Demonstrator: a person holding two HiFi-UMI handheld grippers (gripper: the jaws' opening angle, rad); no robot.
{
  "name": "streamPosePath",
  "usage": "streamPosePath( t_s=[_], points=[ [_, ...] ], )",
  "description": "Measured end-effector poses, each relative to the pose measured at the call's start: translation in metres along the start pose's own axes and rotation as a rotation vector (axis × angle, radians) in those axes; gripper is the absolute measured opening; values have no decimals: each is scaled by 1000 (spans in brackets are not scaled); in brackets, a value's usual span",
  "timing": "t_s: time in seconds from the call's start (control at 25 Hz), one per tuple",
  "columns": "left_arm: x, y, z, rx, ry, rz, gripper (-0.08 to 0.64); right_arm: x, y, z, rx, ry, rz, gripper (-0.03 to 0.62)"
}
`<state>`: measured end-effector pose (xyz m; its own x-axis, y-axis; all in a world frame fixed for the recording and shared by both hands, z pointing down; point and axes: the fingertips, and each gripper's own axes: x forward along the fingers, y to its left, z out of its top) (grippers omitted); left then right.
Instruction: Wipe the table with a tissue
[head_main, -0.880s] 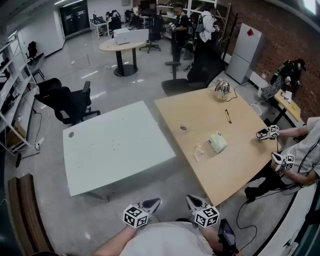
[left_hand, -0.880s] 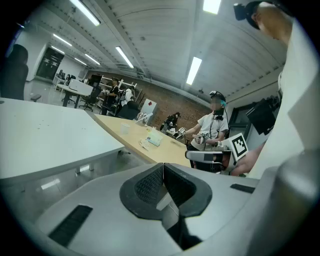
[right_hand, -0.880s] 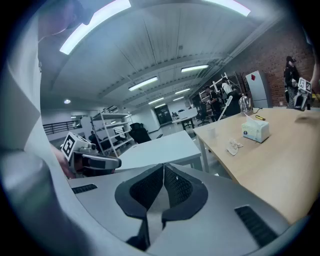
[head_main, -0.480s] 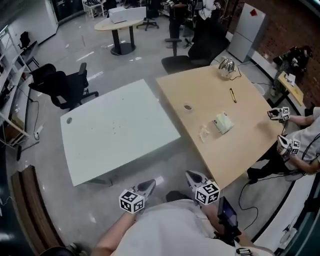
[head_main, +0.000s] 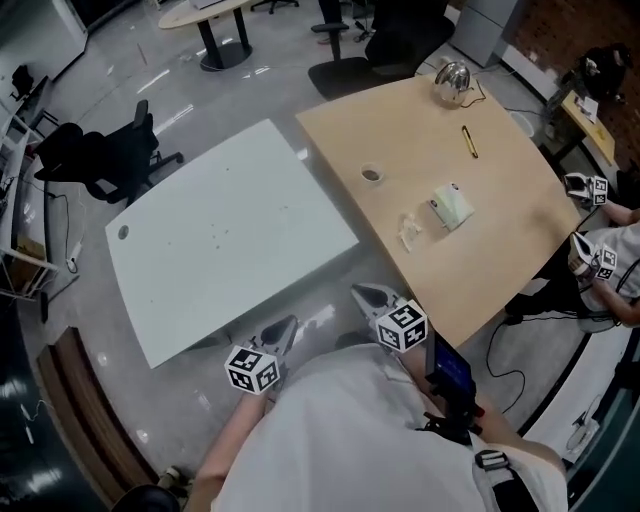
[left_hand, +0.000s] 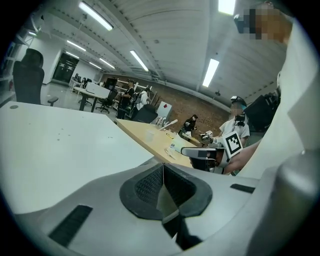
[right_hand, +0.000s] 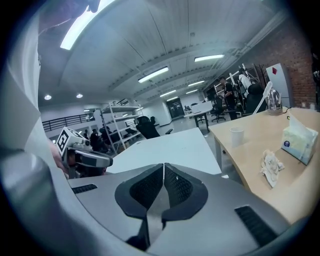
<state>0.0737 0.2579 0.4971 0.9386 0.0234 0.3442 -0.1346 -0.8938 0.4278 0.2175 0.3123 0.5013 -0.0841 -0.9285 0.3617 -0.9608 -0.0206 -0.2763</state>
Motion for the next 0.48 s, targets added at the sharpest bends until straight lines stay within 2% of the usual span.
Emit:
streamPosePath(
  t_s=[0.16,0.28,0.4,0.48],
  points=[
    [26,12,25,4,8,0,8,20,-26,11,-19,17,9,18],
    [51,12,37,3,20,-13,8,23,-55,6,-61,66,-2,18],
    [78,15,49,14,45,-27,8,24,-99,-1,-144,137,-63,18],
    [90,15,52,21,66,-35,8,18,-127,-11,-158,180,-135,18]
  ],
)
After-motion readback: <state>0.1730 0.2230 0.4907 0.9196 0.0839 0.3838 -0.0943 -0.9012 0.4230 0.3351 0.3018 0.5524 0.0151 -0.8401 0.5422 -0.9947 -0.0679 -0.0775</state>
